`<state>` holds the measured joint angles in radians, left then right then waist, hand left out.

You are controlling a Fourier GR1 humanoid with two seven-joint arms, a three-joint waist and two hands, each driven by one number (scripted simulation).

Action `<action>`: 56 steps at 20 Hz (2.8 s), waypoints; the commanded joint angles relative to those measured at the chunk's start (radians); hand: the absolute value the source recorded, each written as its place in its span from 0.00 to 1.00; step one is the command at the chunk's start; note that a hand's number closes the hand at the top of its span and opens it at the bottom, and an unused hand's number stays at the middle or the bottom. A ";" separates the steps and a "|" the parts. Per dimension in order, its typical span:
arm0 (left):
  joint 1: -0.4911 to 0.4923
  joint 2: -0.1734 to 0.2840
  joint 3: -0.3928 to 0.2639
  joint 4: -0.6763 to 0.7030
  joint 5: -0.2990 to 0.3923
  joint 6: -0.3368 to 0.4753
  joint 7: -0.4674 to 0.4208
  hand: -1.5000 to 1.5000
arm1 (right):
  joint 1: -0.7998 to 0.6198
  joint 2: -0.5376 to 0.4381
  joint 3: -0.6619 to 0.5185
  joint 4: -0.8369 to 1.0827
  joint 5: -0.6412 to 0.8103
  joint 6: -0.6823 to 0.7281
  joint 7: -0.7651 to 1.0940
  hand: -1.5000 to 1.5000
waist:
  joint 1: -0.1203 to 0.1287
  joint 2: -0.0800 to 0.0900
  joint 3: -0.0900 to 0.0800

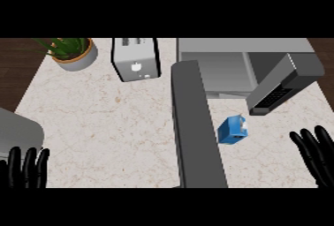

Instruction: Pick up the milk, place it into the microwave and close the microwave

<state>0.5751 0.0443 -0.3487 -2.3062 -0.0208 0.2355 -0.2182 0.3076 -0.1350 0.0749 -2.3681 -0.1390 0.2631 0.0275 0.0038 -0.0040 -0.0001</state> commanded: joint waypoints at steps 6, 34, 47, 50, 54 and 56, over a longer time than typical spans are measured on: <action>0.279 0.087 0.003 -0.066 0.097 -0.090 -0.194 0.00 | -0.025 0.046 0.046 0.134 0.162 -0.008 -0.099 0.00 | 0.011 0.001 0.000; 0.521 0.164 0.137 0.034 0.246 -0.267 -0.537 0.00 | -0.402 0.047 -0.120 0.910 0.398 -0.175 -0.426 0.00 | 0.016 0.004 0.001; 0.578 0.121 0.070 0.015 0.186 -0.272 -0.563 0.00 | -0.465 0.037 -0.116 1.226 0.421 -0.158 -0.643 0.00 | 0.013 0.004 0.001; 0.574 0.131 0.115 0.072 0.218 -0.300 -0.600 0.00 | -0.458 0.034 -0.111 1.398 0.467 -0.185 -0.768 0.00 | 0.020 0.007 0.001; 0.600 0.183 0.190 -0.027 0.301 -0.327 -0.533 0.00 | -0.525 0.019 -0.148 1.479 0.462 -0.212 -0.800 1.00 | 0.014 0.006 0.001; 0.568 0.150 0.177 0.031 0.270 -0.314 -0.557 0.00 | -0.489 0.045 -0.114 1.465 0.509 -0.270 -0.787 1.00 | 0.010 0.004 0.001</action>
<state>1.1560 0.2020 -0.1800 -2.2843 0.2528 -0.0799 -0.7835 -0.1861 -0.1103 -0.0555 -0.9749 0.3218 0.0588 -0.7174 0.0161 -0.0003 -0.0001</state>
